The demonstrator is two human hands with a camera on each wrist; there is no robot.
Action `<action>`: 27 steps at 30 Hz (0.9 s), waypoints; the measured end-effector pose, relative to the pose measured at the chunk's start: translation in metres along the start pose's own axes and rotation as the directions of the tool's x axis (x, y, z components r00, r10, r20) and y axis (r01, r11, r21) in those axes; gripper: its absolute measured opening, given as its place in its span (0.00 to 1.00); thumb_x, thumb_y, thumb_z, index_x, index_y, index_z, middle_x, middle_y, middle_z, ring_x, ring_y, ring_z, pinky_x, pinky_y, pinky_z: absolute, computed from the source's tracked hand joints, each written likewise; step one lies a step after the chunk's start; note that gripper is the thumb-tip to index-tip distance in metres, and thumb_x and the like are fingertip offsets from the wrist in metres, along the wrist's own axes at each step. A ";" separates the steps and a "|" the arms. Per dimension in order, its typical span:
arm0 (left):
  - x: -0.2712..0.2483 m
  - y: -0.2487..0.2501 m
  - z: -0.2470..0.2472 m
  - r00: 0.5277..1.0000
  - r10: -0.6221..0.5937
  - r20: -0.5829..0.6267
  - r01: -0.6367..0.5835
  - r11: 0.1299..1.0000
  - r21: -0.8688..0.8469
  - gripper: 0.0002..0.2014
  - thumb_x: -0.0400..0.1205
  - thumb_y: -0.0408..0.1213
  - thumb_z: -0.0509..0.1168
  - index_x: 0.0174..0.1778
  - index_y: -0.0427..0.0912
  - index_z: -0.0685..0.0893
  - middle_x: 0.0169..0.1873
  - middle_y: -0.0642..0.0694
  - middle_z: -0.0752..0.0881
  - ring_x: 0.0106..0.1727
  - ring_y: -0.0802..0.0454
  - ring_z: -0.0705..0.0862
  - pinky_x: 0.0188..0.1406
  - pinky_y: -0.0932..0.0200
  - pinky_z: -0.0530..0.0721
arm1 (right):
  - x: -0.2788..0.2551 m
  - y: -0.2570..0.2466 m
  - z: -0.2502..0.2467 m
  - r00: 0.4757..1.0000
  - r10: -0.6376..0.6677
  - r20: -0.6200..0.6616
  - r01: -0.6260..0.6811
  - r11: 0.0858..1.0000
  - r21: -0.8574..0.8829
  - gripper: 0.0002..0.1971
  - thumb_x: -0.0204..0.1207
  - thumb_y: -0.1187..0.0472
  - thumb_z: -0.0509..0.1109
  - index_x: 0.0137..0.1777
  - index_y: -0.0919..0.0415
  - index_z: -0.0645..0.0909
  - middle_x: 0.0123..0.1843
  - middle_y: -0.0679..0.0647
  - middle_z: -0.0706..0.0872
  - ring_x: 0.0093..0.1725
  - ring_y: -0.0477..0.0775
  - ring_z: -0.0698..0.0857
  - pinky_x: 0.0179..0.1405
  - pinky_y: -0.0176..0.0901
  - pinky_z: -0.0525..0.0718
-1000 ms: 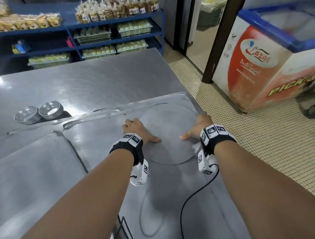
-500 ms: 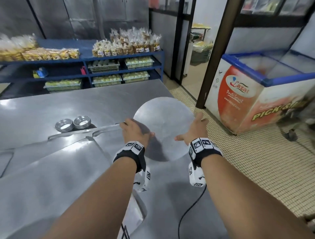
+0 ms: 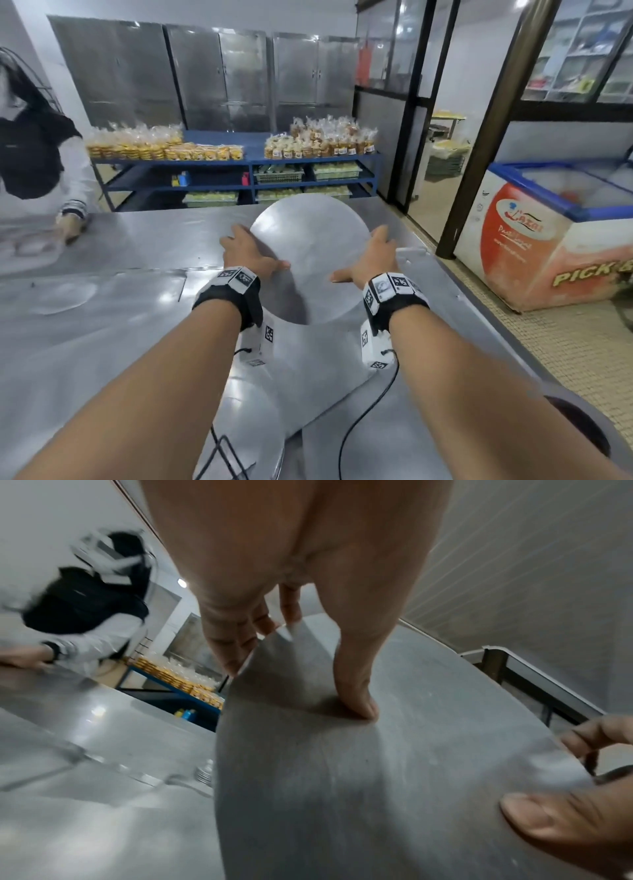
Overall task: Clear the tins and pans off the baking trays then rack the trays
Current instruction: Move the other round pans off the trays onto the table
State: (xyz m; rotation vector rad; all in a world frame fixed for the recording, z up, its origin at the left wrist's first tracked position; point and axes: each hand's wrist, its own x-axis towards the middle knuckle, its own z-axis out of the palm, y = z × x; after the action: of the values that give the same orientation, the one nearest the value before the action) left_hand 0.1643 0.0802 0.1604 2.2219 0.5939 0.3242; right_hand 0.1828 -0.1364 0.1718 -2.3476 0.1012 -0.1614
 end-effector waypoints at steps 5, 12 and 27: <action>-0.035 -0.065 -0.067 0.997 -0.063 0.047 0.058 0.993 0.105 0.50 0.61 0.48 0.88 0.71 0.45 0.64 0.68 0.39 0.67 0.67 0.31 0.77 0.66 0.38 0.82 | -0.070 -0.025 0.045 0.990 -0.079 0.113 0.075 0.997 0.035 0.57 0.43 0.53 0.94 0.67 0.62 0.61 0.68 0.63 0.74 0.64 0.67 0.80 0.61 0.56 0.83; -0.083 -0.148 -0.102 0.996 -0.090 0.017 0.088 0.993 0.082 0.42 0.69 0.52 0.83 0.72 0.36 0.71 0.63 0.39 0.82 0.66 0.38 0.80 0.59 0.50 0.79 | -0.143 -0.019 0.096 0.956 -0.106 0.273 0.107 0.994 0.010 0.54 0.51 0.52 0.92 0.71 0.61 0.60 0.70 0.63 0.76 0.68 0.65 0.79 0.65 0.55 0.81; -0.136 -0.221 -0.099 0.993 -0.067 0.099 0.055 0.991 0.125 0.40 0.73 0.45 0.80 0.78 0.50 0.69 0.62 0.37 0.81 0.65 0.37 0.81 0.57 0.54 0.76 | -0.201 0.027 0.131 0.955 -0.094 0.282 0.089 0.996 0.029 0.16 0.81 0.58 0.71 0.61 0.61 0.70 0.60 0.61 0.84 0.53 0.61 0.84 0.51 0.46 0.80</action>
State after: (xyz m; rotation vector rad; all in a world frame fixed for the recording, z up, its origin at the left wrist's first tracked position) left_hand -0.0615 0.2002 0.0526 2.3160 0.6392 0.1444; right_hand 0.0028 -0.0391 0.0433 -2.3350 -0.1490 0.1299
